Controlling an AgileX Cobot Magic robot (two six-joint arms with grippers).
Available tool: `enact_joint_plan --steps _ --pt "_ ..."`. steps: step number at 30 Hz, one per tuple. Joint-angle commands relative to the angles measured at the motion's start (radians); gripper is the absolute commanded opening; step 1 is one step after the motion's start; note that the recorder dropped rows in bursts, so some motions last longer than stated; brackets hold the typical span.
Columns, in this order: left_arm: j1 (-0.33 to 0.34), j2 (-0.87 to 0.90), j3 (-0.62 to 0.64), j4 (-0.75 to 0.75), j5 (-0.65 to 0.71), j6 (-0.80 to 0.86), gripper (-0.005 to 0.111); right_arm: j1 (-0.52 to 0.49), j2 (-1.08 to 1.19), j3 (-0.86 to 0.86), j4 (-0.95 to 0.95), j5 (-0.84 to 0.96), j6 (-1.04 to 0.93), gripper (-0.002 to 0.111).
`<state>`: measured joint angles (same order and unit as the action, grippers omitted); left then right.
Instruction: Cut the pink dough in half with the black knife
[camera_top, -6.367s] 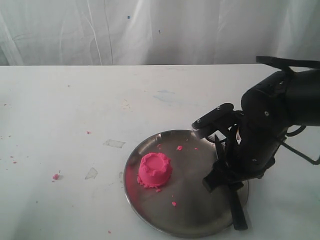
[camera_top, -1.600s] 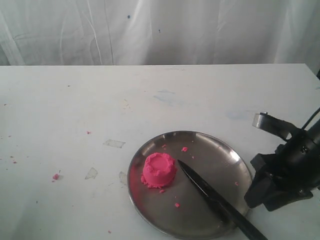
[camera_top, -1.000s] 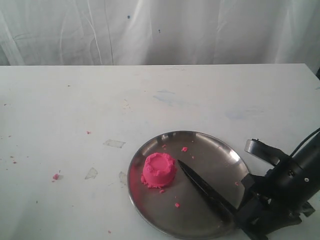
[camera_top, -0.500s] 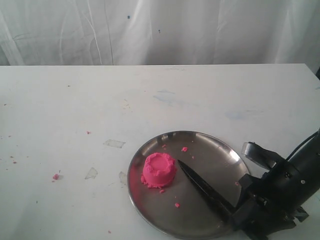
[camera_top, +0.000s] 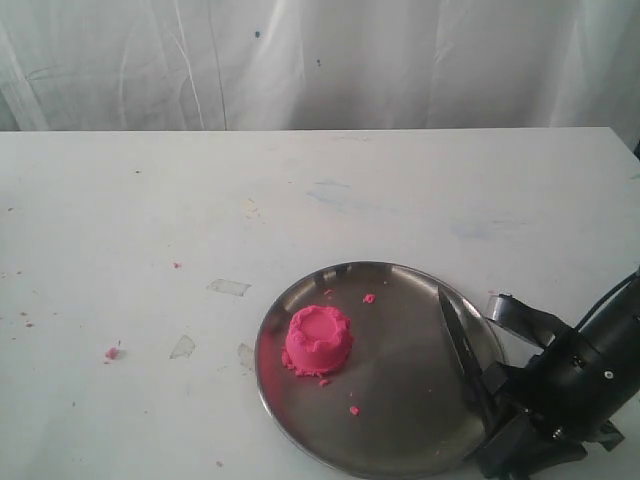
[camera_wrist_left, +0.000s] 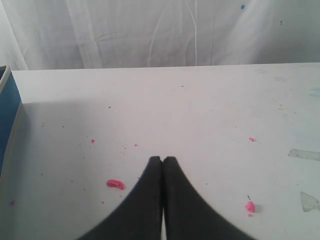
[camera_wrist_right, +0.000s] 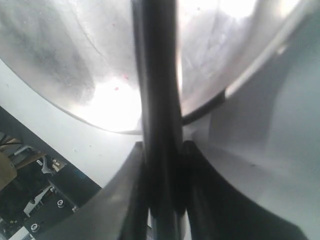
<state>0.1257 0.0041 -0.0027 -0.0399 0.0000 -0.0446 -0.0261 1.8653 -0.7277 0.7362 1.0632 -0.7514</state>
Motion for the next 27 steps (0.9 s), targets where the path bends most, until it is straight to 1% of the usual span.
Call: enact_joint_plan --steps 1,9,15,17,21,24,27 --pt "0.002 -0.004 0.003 -0.011 -0.006 -0.002 0.0 -0.004 -0.001 0.009 -0.013 -0.007 -0.012 0.0" --pt "0.002 -0.004 0.003 -0.011 -0.006 -0.002 0.0 -0.004 -0.027 0.009 0.012 0.001 -0.012 0.0" --pt "0.002 -0.004 0.003 -0.011 -0.006 -0.002 0.0 -0.002 -0.164 0.009 0.04 -0.008 -0.012 0.0" --pt "0.002 -0.004 0.003 -0.011 -0.006 -0.002 0.0 0.019 -0.234 0.009 0.041 -0.018 -0.012 0.0" --pt "0.002 -0.004 0.003 -0.011 -0.006 -0.002 0.0 0.108 -0.365 0.009 0.041 -0.029 -0.014 0.0" --pt "0.002 -0.004 0.003 -0.011 -0.006 -0.002 0.0 0.201 -0.446 0.009 0.018 -0.056 -0.016 0.0" --pt "0.002 -0.004 0.003 -0.011 -0.006 -0.002 0.0 0.274 -0.493 0.009 -0.037 -0.148 -0.007 0.0"
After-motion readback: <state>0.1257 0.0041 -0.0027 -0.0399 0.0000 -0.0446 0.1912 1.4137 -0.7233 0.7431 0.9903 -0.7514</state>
